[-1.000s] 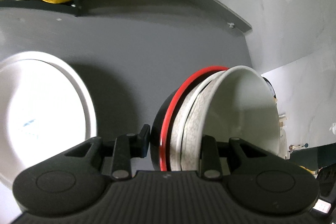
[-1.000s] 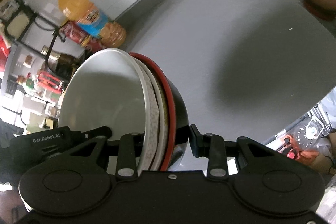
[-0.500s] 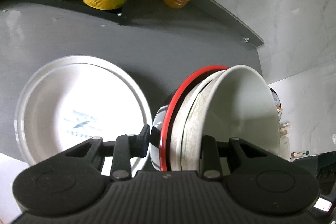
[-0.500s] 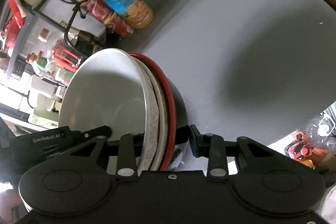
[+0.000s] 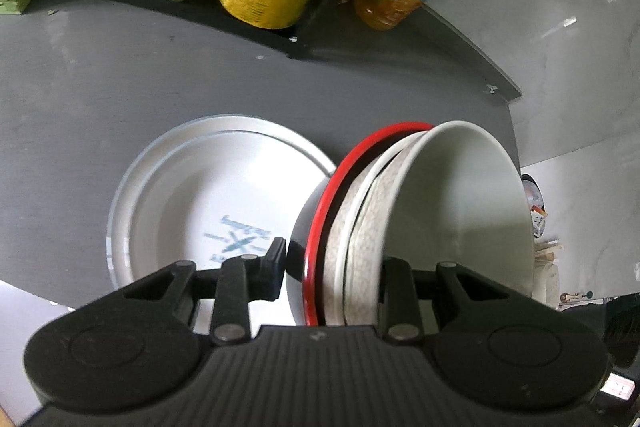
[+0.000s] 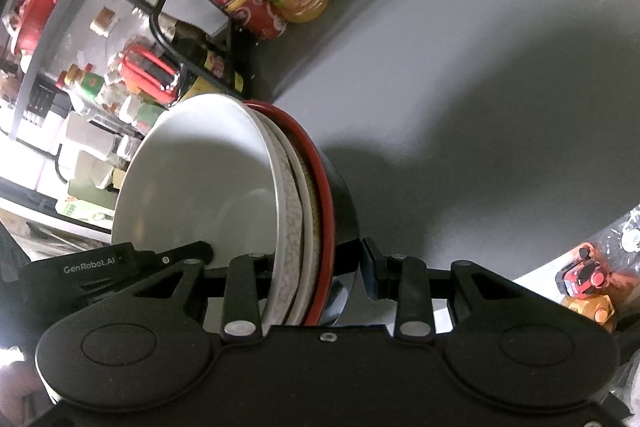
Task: Organize plates and bowls
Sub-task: 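Lift the nested bowl stack with both grippers and carry it over the plates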
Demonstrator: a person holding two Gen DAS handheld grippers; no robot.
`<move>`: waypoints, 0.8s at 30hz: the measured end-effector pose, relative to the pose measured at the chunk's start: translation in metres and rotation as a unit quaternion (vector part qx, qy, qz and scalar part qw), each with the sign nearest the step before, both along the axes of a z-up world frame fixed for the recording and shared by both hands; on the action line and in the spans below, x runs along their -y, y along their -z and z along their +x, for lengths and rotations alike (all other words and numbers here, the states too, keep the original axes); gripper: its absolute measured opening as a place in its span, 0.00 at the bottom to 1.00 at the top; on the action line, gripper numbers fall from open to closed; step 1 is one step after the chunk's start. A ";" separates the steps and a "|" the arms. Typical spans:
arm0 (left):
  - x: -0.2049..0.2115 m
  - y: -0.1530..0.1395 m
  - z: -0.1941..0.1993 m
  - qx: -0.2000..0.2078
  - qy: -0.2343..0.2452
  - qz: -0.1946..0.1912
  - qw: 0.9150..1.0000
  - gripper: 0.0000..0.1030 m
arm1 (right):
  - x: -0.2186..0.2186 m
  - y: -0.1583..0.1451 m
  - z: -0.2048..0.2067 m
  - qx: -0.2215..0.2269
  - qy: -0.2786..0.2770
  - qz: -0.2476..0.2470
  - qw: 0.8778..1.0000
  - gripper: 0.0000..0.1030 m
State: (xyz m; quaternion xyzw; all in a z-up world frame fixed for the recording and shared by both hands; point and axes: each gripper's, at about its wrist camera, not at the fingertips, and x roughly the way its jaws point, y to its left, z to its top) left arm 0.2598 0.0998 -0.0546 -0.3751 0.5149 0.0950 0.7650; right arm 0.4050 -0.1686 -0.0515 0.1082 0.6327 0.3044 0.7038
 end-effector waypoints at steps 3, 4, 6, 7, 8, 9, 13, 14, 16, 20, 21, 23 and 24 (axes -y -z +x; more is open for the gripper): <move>-0.011 0.004 -0.004 -0.003 0.002 0.003 1.000 0.28 | -0.010 0.003 -0.006 -0.005 0.000 -0.002 1.000 0.32; -0.015 0.005 -0.005 -0.004 0.004 0.003 1.000 0.28 | -0.014 0.004 -0.009 -0.007 -0.002 -0.003 1.000 0.32; -0.023 0.008 -0.007 -0.008 0.007 0.003 1.000 0.28 | -0.021 0.006 -0.013 -0.009 -0.008 -0.006 1.000 0.32; -0.026 0.010 -0.008 -0.009 0.007 0.003 1.000 0.28 | -0.025 0.007 -0.015 -0.009 -0.011 -0.008 1.000 0.32; -0.029 0.011 -0.009 -0.010 0.007 0.004 1.000 0.28 | -0.027 0.008 -0.017 -0.009 -0.012 -0.010 1.000 0.32; -0.032 0.013 -0.009 -0.011 0.008 0.005 1.000 0.28 | -0.030 0.009 -0.018 -0.010 -0.011 -0.010 1.000 0.32; -0.042 0.019 -0.010 -0.018 0.011 0.004 1.000 0.28 | -0.040 0.014 -0.024 -0.015 -0.006 -0.016 1.000 0.32; -0.045 0.021 -0.010 -0.020 0.011 0.003 1.000 0.28 | -0.042 0.016 -0.025 -0.016 -0.006 -0.017 1.000 0.32; -0.049 0.023 -0.010 -0.022 0.012 0.003 1.000 0.28 | -0.045 0.019 -0.028 -0.020 -0.005 -0.019 1.000 0.32; -0.058 0.026 -0.009 -0.027 0.014 0.003 1.000 0.28 | -0.053 0.023 -0.032 -0.025 -0.004 -0.022 0.999 0.32; -0.060 0.027 -0.009 -0.027 0.015 0.003 1.000 0.28 | -0.056 0.024 -0.032 -0.026 -0.004 -0.023 0.999 0.32; -0.064 0.029 -0.010 -0.028 0.015 0.004 0.999 0.28 | -0.058 0.026 -0.034 -0.026 -0.004 -0.024 0.999 0.32; -0.066 0.030 -0.010 -0.028 0.016 0.003 0.999 0.28 | -0.060 0.026 -0.034 -0.026 -0.004 -0.025 0.999 0.32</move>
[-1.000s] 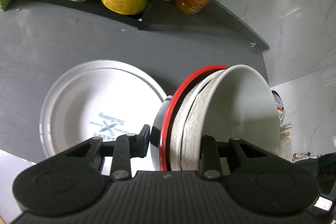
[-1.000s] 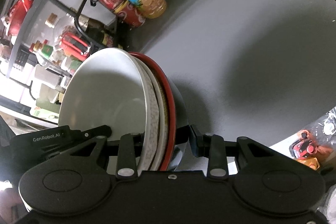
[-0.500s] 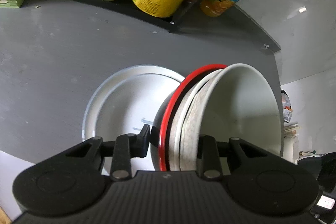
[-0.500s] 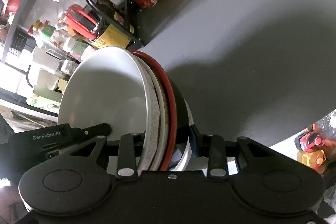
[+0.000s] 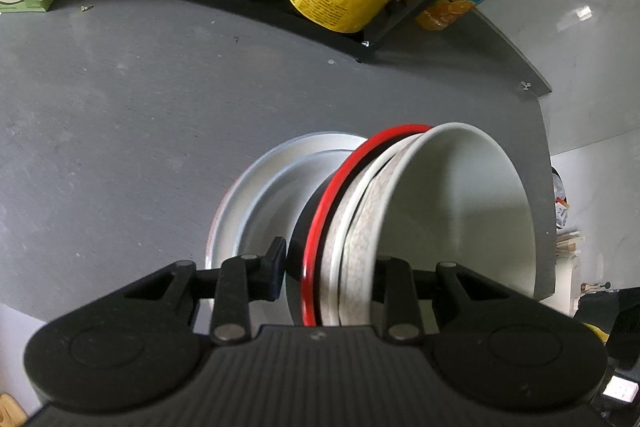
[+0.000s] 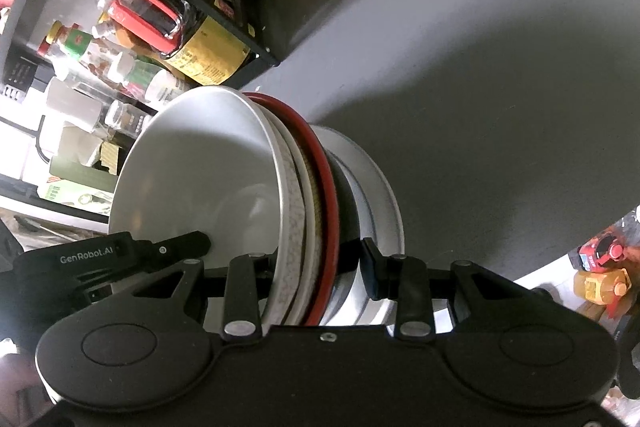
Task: Organize plates and bowls
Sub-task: 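Lift the nested bowl stack with both grippers and carry it over the plates, then lower the bowl stack onto the plate stack and open both grippers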
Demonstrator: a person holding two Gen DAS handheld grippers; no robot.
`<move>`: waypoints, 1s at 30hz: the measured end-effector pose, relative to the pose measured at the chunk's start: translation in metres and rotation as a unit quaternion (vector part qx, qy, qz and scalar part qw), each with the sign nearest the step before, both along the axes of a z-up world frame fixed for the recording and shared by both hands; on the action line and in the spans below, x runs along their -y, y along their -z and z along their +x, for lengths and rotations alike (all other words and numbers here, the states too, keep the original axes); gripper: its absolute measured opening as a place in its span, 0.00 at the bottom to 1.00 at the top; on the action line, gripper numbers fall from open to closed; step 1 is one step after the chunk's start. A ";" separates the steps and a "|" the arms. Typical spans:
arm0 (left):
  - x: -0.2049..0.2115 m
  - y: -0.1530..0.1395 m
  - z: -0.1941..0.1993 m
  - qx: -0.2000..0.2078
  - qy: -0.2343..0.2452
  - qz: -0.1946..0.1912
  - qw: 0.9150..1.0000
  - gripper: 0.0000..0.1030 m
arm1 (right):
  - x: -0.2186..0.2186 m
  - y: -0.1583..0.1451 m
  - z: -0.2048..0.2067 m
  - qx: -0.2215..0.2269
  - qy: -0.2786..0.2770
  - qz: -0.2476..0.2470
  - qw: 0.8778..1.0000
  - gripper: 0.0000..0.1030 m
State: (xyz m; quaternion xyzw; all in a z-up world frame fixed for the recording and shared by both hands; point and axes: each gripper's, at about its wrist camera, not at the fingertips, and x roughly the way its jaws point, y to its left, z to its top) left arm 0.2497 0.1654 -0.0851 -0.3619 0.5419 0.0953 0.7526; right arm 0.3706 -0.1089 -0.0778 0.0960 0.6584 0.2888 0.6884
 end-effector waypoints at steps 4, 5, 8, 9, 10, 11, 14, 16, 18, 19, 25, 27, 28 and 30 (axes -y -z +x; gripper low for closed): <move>-0.005 0.004 0.000 -0.003 0.002 -0.001 1.000 0.28 | -0.004 0.003 -0.003 -0.004 0.002 -0.003 1.000 0.32; -0.006 0.006 0.000 -0.005 0.003 -0.002 1.000 0.28 | -0.005 0.004 -0.003 -0.004 0.002 -0.004 1.000 0.32; -0.008 0.009 -0.001 -0.006 0.007 -0.004 1.000 0.28 | -0.006 0.006 -0.005 -0.003 0.004 -0.007 1.000 0.32; -0.007 0.010 -0.002 -0.005 0.011 -0.003 1.000 0.28 | -0.006 0.007 -0.006 -0.003 0.005 -0.008 1.000 0.32; -0.007 0.012 -0.002 -0.005 0.016 -0.003 1.000 0.28 | -0.006 0.008 -0.007 -0.003 0.008 -0.009 1.000 0.32; -0.007 0.013 -0.002 -0.006 0.019 -0.004 1.000 0.28 | -0.006 0.009 -0.007 -0.004 0.011 -0.010 1.000 0.32; -0.007 0.014 -0.002 0.003 0.024 -0.006 1.000 0.28 | -0.006 0.011 -0.009 0.003 0.013 -0.010 1.000 0.32; -0.008 0.015 -0.003 0.006 0.028 -0.006 1.000 0.28 | -0.006 0.010 -0.010 0.008 0.014 -0.009 1.000 0.32; -0.008 0.015 -0.003 0.007 0.033 -0.006 0.999 0.28 | -0.006 0.011 -0.011 0.009 0.021 -0.008 1.000 0.33; -0.007 0.015 -0.003 0.007 0.037 -0.006 0.999 0.29 | -0.005 0.011 -0.012 0.008 0.026 -0.006 1.000 0.34; -0.001 0.000 0.000 0.022 0.068 0.030 0.997 0.41 | 0.000 0.004 -0.015 0.020 0.031 0.008 0.999 0.43; 0.002 -0.005 0.001 0.023 0.075 0.043 0.996 0.48 | 0.001 -0.004 -0.015 0.033 0.026 0.010 0.999 0.52; 0.002 -0.007 0.001 0.023 0.077 0.052 0.995 0.52 | 0.003 -0.008 -0.016 0.042 0.023 0.008 0.999 0.57; 0.004 -0.012 0.001 0.022 0.082 0.069 0.994 0.58 | 0.007 -0.015 -0.017 0.057 0.020 0.006 0.998 0.61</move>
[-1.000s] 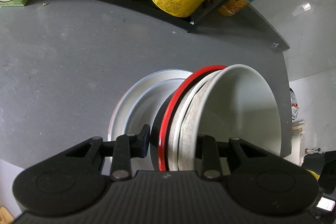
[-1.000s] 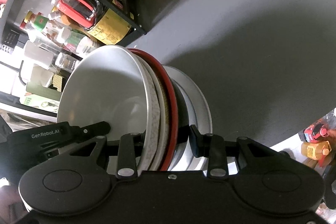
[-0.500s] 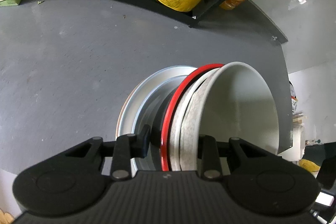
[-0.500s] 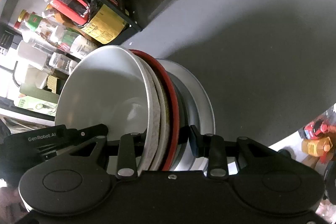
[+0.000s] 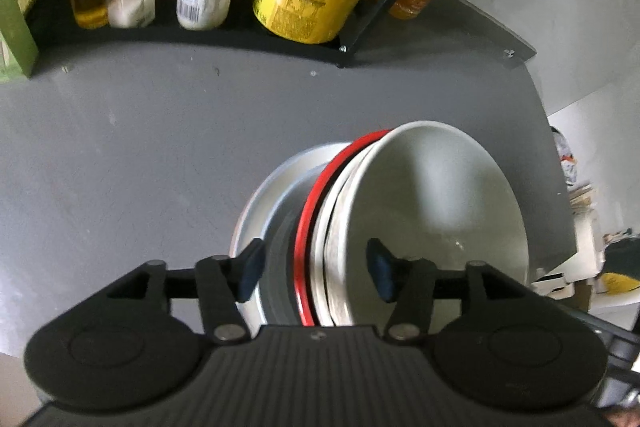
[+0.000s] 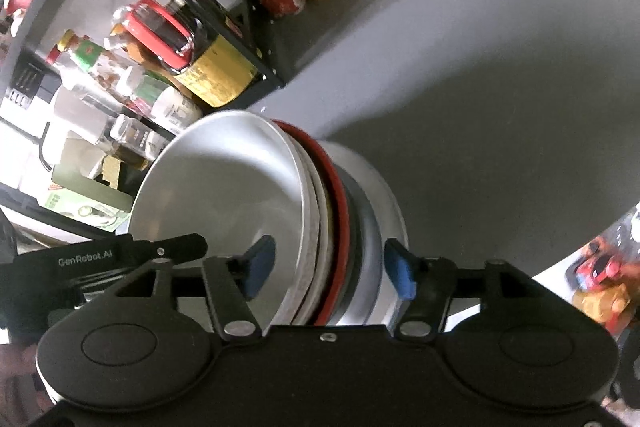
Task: Organize plates and bowls
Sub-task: 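Lower the bowl stack onto the plate stack and open both grippers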
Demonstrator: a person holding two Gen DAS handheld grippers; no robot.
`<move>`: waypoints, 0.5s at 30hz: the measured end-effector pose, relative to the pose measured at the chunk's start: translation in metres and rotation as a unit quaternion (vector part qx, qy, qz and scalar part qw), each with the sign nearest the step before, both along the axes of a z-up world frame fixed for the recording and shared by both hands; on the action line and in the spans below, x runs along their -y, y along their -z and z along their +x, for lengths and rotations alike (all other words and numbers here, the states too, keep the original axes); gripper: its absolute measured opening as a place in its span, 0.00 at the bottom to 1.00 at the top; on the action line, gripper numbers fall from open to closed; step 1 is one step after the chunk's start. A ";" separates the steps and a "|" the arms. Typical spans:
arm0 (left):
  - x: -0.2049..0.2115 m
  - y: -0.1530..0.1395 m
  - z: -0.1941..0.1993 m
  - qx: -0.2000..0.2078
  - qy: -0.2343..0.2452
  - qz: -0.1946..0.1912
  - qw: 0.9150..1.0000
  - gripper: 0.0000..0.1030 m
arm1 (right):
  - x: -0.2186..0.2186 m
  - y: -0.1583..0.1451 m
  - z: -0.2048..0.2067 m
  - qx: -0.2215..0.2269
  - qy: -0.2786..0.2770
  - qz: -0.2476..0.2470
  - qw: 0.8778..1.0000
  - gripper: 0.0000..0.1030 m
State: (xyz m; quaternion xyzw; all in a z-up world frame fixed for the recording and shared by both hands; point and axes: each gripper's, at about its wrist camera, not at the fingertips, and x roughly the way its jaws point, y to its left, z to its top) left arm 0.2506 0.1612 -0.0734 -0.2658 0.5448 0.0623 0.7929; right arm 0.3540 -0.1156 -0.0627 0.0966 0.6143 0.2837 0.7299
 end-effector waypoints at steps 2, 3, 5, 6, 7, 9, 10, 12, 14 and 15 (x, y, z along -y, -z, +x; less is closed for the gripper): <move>0.002 -0.004 0.000 -0.001 0.002 0.013 1.000 0.66 | 0.004 -0.004 0.000 0.006 0.002 0.003 1.000 0.63; 0.002 -0.007 0.000 0.001 0.002 0.018 1.000 0.71 | 0.008 -0.006 0.000 0.008 0.005 0.004 1.000 0.66; 0.004 -0.011 -0.001 0.006 0.000 0.025 1.000 0.76 | 0.013 -0.010 -0.001 0.013 0.010 0.004 1.000 0.67; 0.005 -0.013 -0.001 0.008 0.000 0.029 1.000 0.78 | 0.016 -0.012 -0.001 0.016 0.013 0.003 1.000 0.67; 0.007 -0.014 -0.001 0.008 0.001 0.033 0.999 0.79 | 0.020 -0.014 -0.001 0.019 0.017 0.003 1.000 0.68; 0.011 -0.017 0.000 0.009 0.008 0.041 0.999 0.80 | 0.030 -0.019 -0.001 0.026 0.029 0.003 0.999 0.73; 0.014 -0.019 -0.001 0.008 0.013 0.044 0.999 0.80 | 0.034 -0.021 -0.002 0.031 0.033 0.002 0.999 0.76; 0.019 -0.023 -0.001 0.007 0.020 0.050 0.999 0.81 | 0.045 -0.028 -0.002 0.043 0.046 -0.007 0.998 0.77; 0.024 -0.030 -0.003 0.015 0.022 0.058 0.998 0.81 | 0.058 -0.034 -0.003 0.051 0.058 -0.007 0.997 0.77; 0.027 -0.034 -0.003 0.019 0.024 0.061 0.998 0.81 | 0.065 -0.038 -0.004 0.054 0.065 -0.006 0.996 0.77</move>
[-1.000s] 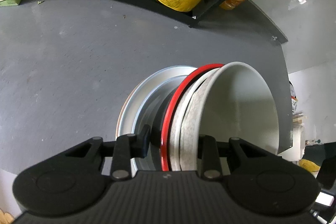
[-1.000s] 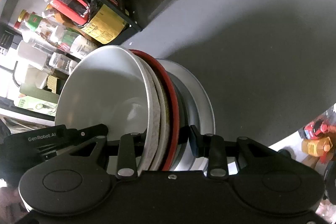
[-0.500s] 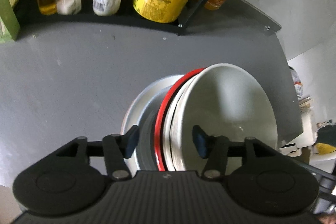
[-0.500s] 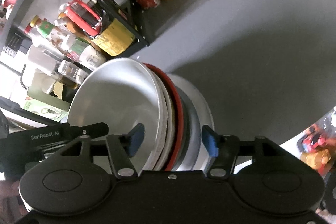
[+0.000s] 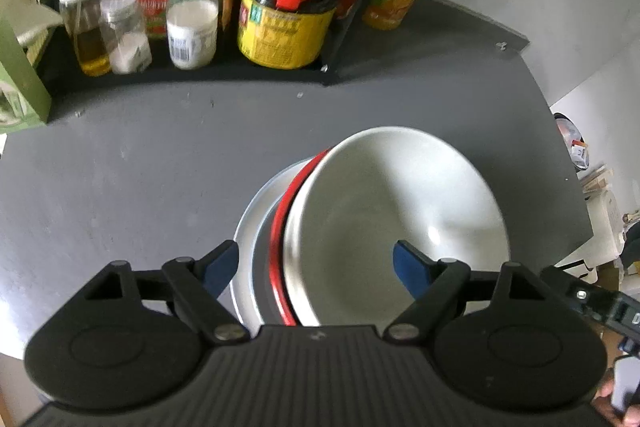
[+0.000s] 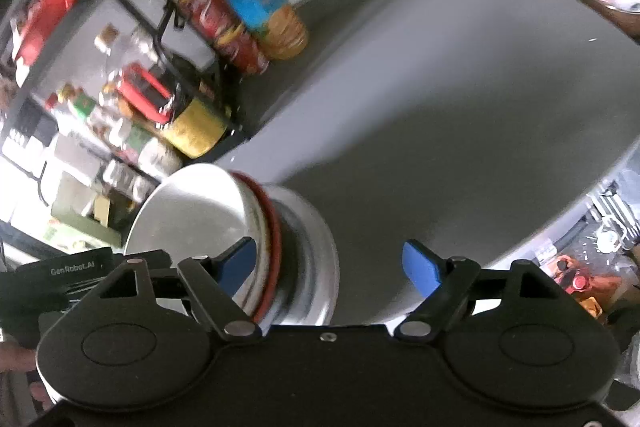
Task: Organize plates and bowls
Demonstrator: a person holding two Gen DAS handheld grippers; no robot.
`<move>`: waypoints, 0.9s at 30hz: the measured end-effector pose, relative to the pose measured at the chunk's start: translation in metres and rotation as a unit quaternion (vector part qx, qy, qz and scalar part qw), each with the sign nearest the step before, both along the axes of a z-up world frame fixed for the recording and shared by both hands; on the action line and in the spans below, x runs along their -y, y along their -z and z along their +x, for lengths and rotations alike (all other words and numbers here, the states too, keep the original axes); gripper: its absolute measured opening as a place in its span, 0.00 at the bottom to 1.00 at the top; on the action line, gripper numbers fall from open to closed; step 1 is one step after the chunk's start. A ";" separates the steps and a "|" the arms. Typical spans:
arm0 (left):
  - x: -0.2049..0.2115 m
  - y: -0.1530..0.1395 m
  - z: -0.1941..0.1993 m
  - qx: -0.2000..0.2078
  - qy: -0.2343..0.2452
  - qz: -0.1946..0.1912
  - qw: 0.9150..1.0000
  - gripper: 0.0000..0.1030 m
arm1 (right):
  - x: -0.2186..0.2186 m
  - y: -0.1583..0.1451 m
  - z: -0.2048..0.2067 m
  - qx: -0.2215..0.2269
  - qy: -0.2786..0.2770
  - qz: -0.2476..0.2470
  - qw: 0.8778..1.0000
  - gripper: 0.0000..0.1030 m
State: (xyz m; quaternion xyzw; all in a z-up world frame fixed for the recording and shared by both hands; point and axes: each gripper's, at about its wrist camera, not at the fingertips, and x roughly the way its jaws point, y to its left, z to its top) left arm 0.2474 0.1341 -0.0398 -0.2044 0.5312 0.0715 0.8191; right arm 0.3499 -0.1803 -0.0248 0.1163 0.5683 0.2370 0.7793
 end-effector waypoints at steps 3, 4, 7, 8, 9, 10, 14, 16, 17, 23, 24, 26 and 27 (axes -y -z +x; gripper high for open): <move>0.010 -0.010 -0.002 0.004 0.006 0.005 1.000 0.82 | 0.019 -0.010 -0.005 0.012 0.014 -0.007 1.000 0.78; 0.014 -0.013 -0.003 0.005 0.008 0.008 1.000 0.83 | 0.025 -0.014 -0.008 0.016 0.018 -0.011 1.000 0.79; 0.027 -0.026 -0.008 0.013 0.012 0.023 1.000 0.87 | 0.044 -0.027 -0.015 0.025 0.034 -0.011 0.999 0.80; 0.031 -0.029 -0.010 0.017 0.014 0.024 0.999 0.87 | 0.048 -0.031 -0.018 0.032 0.038 -0.011 0.999 0.81; 0.035 -0.032 -0.012 0.020 0.017 0.025 0.999 0.88 | 0.053 -0.035 -0.021 0.038 0.042 -0.012 0.998 0.83; 0.039 -0.035 -0.014 0.022 0.018 0.028 0.999 0.88 | 0.058 -0.039 -0.024 0.045 0.045 -0.014 0.998 0.84; 0.052 -0.046 -0.029 0.029 0.019 0.036 0.999 0.90 | 0.072 -0.049 -0.035 0.060 0.056 -0.023 0.996 0.87; 0.059 -0.050 -0.036 0.033 0.025 0.040 0.998 0.93 | 0.077 -0.053 -0.041 0.071 0.057 -0.027 0.996 0.92; 0.063 -0.052 -0.040 0.035 0.028 0.044 0.998 0.94 | 0.079 -0.055 -0.044 0.074 0.057 -0.026 0.995 0.92; 0.079 -0.067 -0.062 0.065 0.045 0.050 0.996 0.99 | 0.095 -0.066 -0.067 0.085 0.074 -0.022 0.993 1.00; 0.081 -0.069 -0.065 0.067 0.048 0.050 0.995 0.99 | 0.097 -0.068 -0.072 0.088 0.075 -0.023 0.993 1.00; 0.085 -0.072 -0.072 0.073 0.053 0.049 0.995 0.99 | 0.102 -0.073 -0.081 0.095 0.078 -0.026 0.992 1.00; 0.087 -0.074 -0.076 0.076 0.057 0.050 0.994 0.99 | 0.104 -0.076 -0.085 0.101 0.080 -0.027 0.991 1.00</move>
